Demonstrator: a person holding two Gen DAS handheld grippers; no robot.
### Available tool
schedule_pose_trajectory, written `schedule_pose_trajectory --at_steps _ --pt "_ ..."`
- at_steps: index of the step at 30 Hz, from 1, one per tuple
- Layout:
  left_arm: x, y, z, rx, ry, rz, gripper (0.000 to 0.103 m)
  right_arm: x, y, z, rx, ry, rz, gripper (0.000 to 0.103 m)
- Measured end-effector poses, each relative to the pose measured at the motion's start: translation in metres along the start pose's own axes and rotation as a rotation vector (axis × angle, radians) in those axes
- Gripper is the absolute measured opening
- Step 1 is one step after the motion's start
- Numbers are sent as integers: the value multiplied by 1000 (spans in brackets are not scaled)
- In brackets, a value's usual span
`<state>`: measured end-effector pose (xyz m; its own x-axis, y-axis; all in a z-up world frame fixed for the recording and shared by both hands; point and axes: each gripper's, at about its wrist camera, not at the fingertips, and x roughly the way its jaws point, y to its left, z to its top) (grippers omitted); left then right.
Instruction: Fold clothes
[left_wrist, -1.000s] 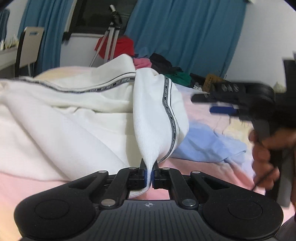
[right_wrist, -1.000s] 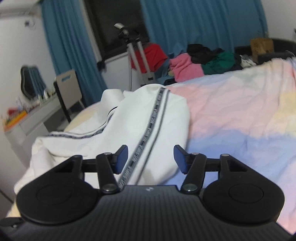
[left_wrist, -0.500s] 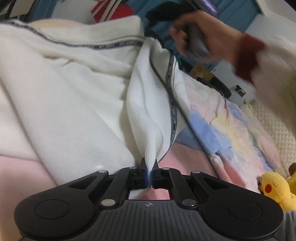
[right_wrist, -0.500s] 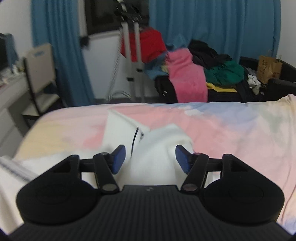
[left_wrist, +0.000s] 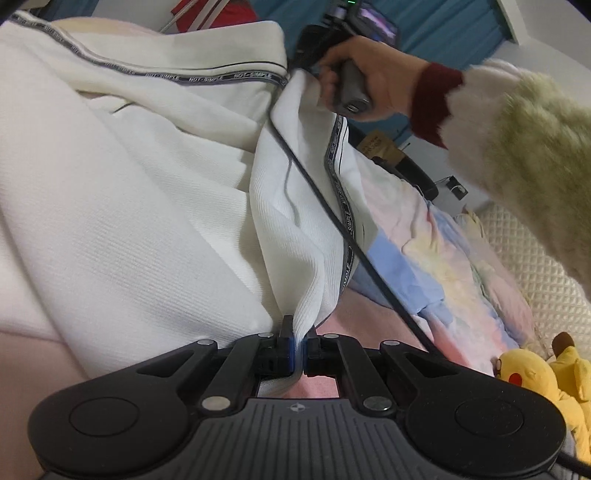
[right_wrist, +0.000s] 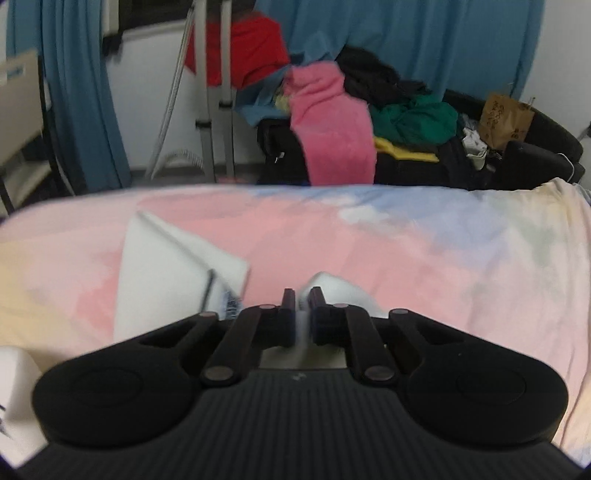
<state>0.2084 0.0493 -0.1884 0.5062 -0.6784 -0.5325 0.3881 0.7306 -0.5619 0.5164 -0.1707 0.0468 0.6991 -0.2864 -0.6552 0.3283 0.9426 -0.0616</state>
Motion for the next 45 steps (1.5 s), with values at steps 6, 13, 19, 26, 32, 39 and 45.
schedule_pose_trajectory --at_steps 6,13,19,26,32,39,45 --pt "-9 -11 -5 70 -31 41 4 -63 -96 -8 246 -119 35 9" --pt "-20 -20 -4 114 -75 96 4 -134 -231 -101 629 -215 44 9" --pt "-28 -35 -14 198 -92 161 5 -157 -296 -194 835 -138 69 9" --pt "-37 -48 -28 194 -88 228 6 -150 -337 -260 1054 43 280 11" --pt "-41 -50 -31 174 -83 254 7 -129 -357 -289 1290 97 369 40" --pt "-37 -41 -24 82 -75 234 7 -100 -355 -304 1416 143 429 64" --pt "-32 -39 -21 57 -79 221 7 -83 -350 -303 1490 98 469 65"
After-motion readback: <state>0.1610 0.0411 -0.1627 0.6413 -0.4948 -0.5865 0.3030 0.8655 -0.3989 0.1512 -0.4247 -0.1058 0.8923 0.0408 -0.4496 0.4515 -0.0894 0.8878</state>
